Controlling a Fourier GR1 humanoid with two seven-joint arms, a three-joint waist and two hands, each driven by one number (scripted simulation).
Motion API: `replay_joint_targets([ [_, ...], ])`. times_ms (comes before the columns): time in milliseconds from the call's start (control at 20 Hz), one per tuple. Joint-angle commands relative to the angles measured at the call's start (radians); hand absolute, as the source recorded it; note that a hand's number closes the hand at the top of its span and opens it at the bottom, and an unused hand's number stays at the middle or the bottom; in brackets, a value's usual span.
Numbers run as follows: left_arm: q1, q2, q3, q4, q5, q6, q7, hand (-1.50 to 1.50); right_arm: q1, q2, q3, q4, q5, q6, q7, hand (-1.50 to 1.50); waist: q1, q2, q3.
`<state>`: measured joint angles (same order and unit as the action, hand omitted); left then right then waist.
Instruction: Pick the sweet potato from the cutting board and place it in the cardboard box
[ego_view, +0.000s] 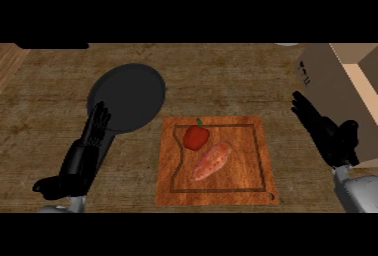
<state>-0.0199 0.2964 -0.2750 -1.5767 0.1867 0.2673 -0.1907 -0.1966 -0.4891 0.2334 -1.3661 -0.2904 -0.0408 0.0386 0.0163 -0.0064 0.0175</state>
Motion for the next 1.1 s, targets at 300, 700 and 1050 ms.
replay_joint_targets([
  [300, 0.067, 0.068, 0.132, 0.020, 0.116, -0.006, 0.161, 0.00, 0.132, 0.003, -0.118, -0.104, 0.296, -0.575, 0.072, -1.50, -0.107, -0.015, -0.042],
  [700, 0.082, 0.144, 0.193, -0.019, 0.221, -0.091, 0.270, 0.00, 0.258, 0.269, 0.107, -0.438, 0.619, -0.963, -0.056, -1.50, -0.059, -0.017, -0.028],
  [1050, 0.046, 0.170, 0.213, -0.044, 0.238, -0.098, 0.313, 0.00, 0.424, 0.176, 0.222, -0.345, 0.851, -0.797, 0.281, -1.50, -0.039, 0.006, -0.036],
])
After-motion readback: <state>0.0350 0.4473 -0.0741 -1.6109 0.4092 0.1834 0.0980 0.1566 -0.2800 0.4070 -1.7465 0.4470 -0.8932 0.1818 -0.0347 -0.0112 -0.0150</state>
